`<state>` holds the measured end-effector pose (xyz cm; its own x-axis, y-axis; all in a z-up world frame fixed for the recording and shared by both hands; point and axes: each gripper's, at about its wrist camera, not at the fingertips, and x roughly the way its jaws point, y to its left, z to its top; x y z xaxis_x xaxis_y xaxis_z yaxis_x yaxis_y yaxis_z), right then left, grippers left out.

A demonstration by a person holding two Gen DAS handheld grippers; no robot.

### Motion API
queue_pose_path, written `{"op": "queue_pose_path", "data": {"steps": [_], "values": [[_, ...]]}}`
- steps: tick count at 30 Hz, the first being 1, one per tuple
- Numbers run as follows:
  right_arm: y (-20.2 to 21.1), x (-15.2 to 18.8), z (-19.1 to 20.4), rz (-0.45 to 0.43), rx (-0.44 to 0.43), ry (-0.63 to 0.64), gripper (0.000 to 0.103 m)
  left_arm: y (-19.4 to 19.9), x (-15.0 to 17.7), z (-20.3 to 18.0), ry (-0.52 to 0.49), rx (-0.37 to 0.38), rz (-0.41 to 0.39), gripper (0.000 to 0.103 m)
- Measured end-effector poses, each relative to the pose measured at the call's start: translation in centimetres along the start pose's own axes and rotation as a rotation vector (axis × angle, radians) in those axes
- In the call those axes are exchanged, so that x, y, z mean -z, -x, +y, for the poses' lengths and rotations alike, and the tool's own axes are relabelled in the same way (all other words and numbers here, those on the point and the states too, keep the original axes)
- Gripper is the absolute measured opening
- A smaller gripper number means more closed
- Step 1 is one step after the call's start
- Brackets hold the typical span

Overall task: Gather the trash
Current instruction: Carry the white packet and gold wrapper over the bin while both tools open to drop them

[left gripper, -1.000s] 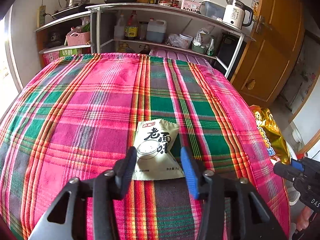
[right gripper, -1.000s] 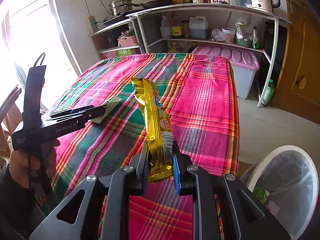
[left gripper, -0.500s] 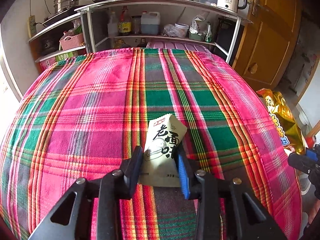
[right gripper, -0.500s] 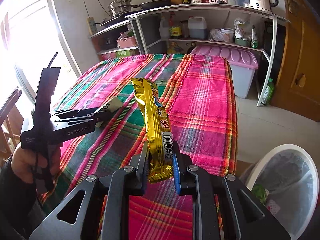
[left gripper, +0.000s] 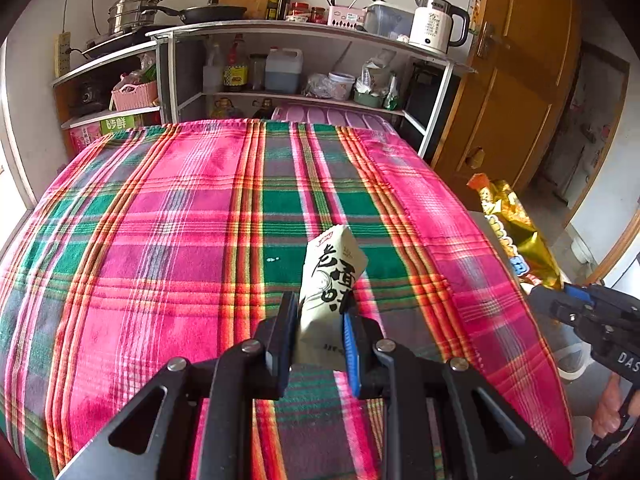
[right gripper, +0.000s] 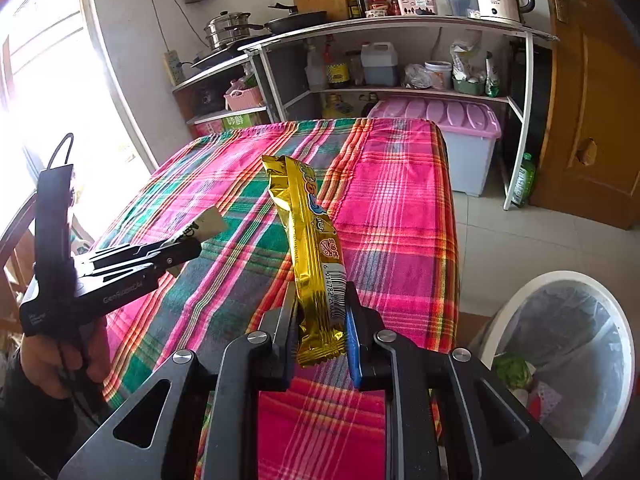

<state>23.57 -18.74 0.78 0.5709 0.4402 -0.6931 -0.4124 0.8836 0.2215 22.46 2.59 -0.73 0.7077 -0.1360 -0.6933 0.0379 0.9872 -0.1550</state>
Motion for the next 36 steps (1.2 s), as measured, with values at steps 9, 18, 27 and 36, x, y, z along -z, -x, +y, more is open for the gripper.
{"op": "queue_pose_path", "data": {"steps": [9, 18, 27, 36], "values": [[2.2, 1.3, -0.2, -0.031, 0.011, -0.038, 0.021, 3.5, 0.5, -2.9, -0.025, 0.094, -0.067, 0.023], [4.8, 2.7, -2.4, -0.066, 0.056, -0.108, 0.020, 3.6, 0.7, -6.5, -0.070, 0.154, -0.066, 0.023], [8.0, 4.7, -6.5, -0.102, 0.133, -0.195, 0.020, 2.0, 0.4, -11.7, -0.125, 0.238, -0.044, 0.023], [10.3, 6.6, -11.2, -0.132, 0.252, -0.293, 0.021, -0.6, 0.4, -17.6, -0.186, 0.319, 0.003, 0.023]]}}
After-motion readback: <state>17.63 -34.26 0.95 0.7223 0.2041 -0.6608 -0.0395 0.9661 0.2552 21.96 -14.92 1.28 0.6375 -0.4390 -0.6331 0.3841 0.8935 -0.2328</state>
